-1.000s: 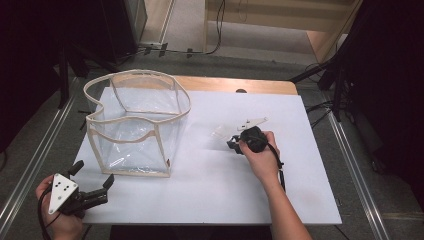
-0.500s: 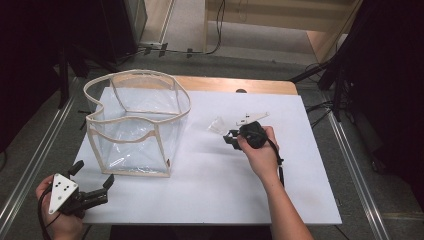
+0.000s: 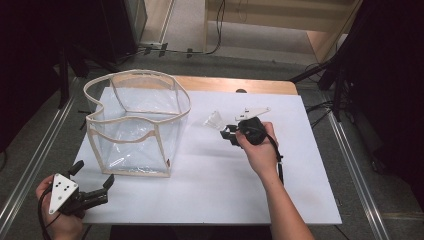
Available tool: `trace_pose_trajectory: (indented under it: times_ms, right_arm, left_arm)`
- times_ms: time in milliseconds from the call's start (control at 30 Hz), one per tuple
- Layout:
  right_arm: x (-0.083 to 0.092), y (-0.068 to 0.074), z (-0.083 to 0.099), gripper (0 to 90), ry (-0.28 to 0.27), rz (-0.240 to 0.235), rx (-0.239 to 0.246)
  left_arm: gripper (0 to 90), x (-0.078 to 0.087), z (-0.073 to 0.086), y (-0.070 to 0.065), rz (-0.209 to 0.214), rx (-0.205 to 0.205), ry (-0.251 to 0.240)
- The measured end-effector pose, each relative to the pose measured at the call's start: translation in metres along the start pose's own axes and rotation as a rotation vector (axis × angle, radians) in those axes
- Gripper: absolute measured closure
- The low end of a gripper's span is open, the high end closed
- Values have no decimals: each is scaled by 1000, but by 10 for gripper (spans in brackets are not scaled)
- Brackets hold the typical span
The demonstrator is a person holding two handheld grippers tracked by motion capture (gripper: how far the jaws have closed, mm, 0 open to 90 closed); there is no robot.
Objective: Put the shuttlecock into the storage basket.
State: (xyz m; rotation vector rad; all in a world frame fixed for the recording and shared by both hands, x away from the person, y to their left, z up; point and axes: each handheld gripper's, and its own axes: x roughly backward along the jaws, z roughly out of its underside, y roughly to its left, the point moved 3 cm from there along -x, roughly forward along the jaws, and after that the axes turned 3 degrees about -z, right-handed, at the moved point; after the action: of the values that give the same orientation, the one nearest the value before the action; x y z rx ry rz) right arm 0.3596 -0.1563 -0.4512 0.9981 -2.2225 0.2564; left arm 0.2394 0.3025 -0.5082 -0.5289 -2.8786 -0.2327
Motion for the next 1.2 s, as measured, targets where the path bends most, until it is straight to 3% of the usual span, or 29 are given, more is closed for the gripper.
trace_pose_trajectory:
  times_ms: [1200]
  right_arm:
    - [20, 13, -40, 623, -76, -19, 27]
  left_arm:
    - [0, 0, 0, 0, 0, -6, 4]
